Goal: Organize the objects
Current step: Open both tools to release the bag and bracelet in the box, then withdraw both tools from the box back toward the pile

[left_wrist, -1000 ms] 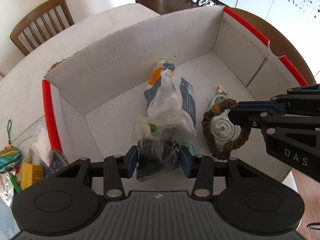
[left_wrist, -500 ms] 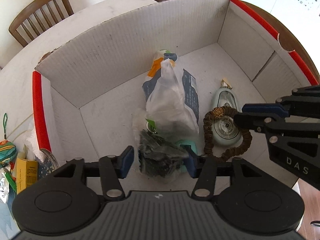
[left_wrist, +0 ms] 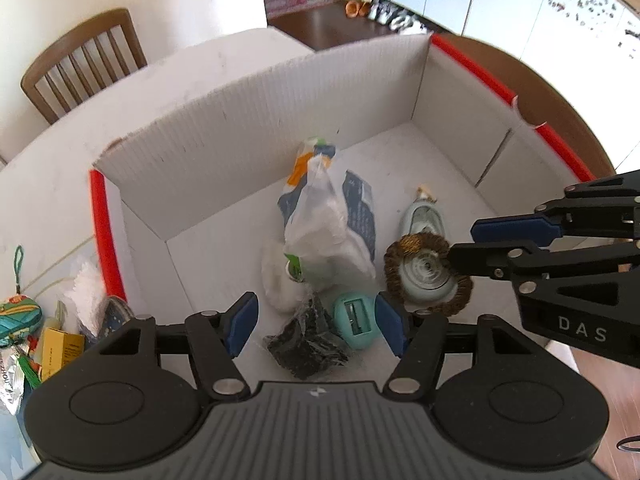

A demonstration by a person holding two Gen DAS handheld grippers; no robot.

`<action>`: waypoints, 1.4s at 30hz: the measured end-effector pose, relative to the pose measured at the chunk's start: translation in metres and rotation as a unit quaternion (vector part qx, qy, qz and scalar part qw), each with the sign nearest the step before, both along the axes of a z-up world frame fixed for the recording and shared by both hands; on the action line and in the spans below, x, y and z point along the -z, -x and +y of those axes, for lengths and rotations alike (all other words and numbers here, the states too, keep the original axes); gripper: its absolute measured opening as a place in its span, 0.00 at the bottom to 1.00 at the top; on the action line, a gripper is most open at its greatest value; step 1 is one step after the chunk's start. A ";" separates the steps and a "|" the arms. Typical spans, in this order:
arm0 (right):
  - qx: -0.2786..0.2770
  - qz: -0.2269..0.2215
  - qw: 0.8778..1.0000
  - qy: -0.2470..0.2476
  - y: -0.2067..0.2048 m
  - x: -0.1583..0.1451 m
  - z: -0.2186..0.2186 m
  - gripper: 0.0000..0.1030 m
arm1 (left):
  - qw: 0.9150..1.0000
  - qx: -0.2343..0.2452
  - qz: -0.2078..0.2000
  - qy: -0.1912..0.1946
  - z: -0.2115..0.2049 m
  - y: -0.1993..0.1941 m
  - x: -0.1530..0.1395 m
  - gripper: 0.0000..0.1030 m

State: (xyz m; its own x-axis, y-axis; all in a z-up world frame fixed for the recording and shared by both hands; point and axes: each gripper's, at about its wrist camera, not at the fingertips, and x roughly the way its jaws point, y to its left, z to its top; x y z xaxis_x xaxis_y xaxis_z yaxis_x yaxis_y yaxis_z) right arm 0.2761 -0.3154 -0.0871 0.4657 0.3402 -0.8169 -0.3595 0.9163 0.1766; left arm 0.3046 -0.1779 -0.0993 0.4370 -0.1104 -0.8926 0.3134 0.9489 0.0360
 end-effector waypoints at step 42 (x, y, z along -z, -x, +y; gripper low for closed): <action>0.032 -0.106 0.993 -0.049 0.072 -0.089 0.070 0.89 | 0.982 -0.047 -0.160 0.086 0.126 0.096 -0.097 0.84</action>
